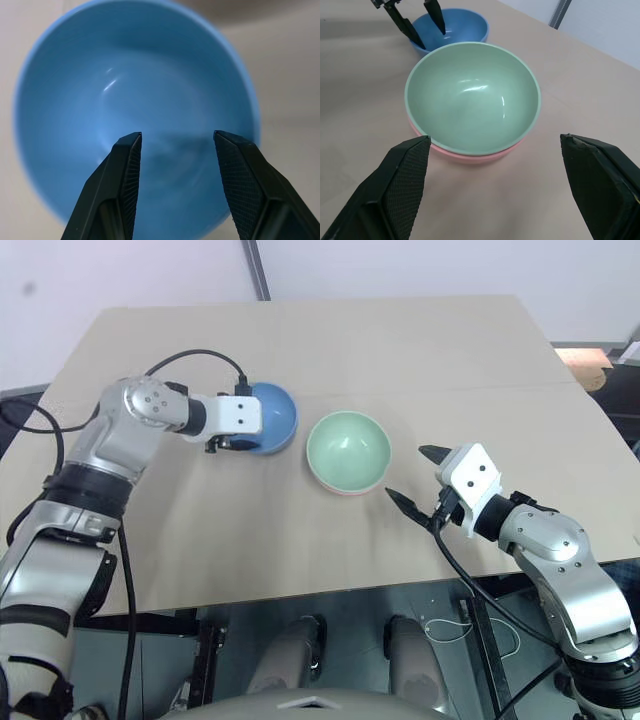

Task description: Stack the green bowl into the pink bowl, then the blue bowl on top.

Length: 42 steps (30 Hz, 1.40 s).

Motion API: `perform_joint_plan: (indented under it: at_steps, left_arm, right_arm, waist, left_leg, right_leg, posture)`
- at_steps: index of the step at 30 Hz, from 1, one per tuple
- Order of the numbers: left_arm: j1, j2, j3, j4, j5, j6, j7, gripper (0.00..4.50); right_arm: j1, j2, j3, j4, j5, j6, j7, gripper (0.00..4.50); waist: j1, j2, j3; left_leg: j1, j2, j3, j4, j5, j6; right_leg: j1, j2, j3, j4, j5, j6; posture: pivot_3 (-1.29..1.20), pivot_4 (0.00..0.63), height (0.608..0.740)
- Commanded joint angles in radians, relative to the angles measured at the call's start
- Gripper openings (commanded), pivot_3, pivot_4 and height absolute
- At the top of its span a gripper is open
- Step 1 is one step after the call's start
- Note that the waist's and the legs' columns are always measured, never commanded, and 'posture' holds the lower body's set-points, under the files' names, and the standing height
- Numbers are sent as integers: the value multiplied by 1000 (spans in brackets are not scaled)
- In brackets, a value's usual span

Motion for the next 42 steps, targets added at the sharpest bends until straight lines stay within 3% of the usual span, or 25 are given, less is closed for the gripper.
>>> perform_joint_plan:
  at_steps: [1, 5, 11, 17, 23, 28, 31, 34, 37, 42]
  left_arm:
    - [-9, 9, 40, -29, -30, 27, -8, 2417]
    - [-39, 29, 65, -4, -53, 27, -7, 2417]
    - [6, 83, 124, -116, -183, 114, -152, 2417]
    - [47, 104, 144, -194, -223, 201, -179, 2417]
    - [83, 96, 96, -183, -135, 166, -86, 2417]
    - [56, 22, 24, -68, -1, 79, 89, 2417]
    - [45, -13, 1, -27, 20, 43, 112, 2417]
    - [34, -34, -5, -1, 31, 14, 126, 1656]
    - [20, -53, 1, 18, 36, -4, 141, 205]
    - [24, -48, 14, 9, 11, -44, 115, 43]
  right_arm:
    - [1, -2, -5, -45, -5, -14, -5, 4500]
    - [5, -1, -6, -48, -6, -14, -8, 4500]
    - [2, 2, 1, -43, -10, -17, -8, 4500]
    - [-10, 4, 11, -30, -12, -21, -5, 4500]
    - [-29, 10, 21, -10, -18, -29, 3, 4500]
    - [-39, 16, 27, 5, -21, -40, 10, 4500]
    - [-46, 20, 29, 11, -18, -51, 18, 4500]
    - [-41, 28, 20, 3, -6, -57, 25, 4500]
    - [-31, 30, 12, -15, 8, -57, 32, 4500]
    - [-18, 34, 5, -34, 21, -57, 30, 4500]
  waist:
    - [0, 0, 0]
    - [-1, 0, 0]
    - [-1, 0, 0]
    - [0, 0, 0]
    - [0, 0, 0]
    - [3, 0, 0]
    - [2, 0, 0]
    - [2, 0, 0]
    - [2, 0, 0]
    - [1, 0, 0]
  left_leg:
    - [0, 0, 0, 0, 0, 0]
    - [0, 0, 0, 0, 0, 0]
    - [0, 0, 0, 0, 0, 0]
    - [0, 0, 0, 1, 0, 0]
    - [1, 0, 0, 2, 0, 0]
    - [0, 0, 0, 3, 0, 0]
    - [0, 0, 0, 4, 0, 0]
    - [0, 0, 0, 4, 0, 0]
    - [0, 0, 0, 4, 0, 0]
    - [0, 0, 0, 4, 0, 0]
  right_leg:
    - [0, 0, 0, 0, 0, 0]
    - [0, 0, 0, 0, 0, 0]
    - [0, 0, 0, 1, 0, 0]
    - [0, 0, 0, 2, 0, 0]
    - [0, 0, 0, 2, 0, 0]
    - [0, 0, 0, 3, 0, 0]
    - [1, 0, 0, 3, 0, 0]
    - [0, 0, 0, 3, 0, 0]
    - [0, 0, 0, 4, 0, 0]
    - [0, 0, 0, 4, 0, 0]
  posture:
    - [0, 150, 740]
    - [0, 150, 740]
    - [0, 150, 740]
    - [0, 150, 740]
    - [0, 150, 740]
    - [0, 150, 740]
    - [0, 150, 740]
    - [0, 150, 740]
    - [0, 150, 740]
    - [0, 150, 740]
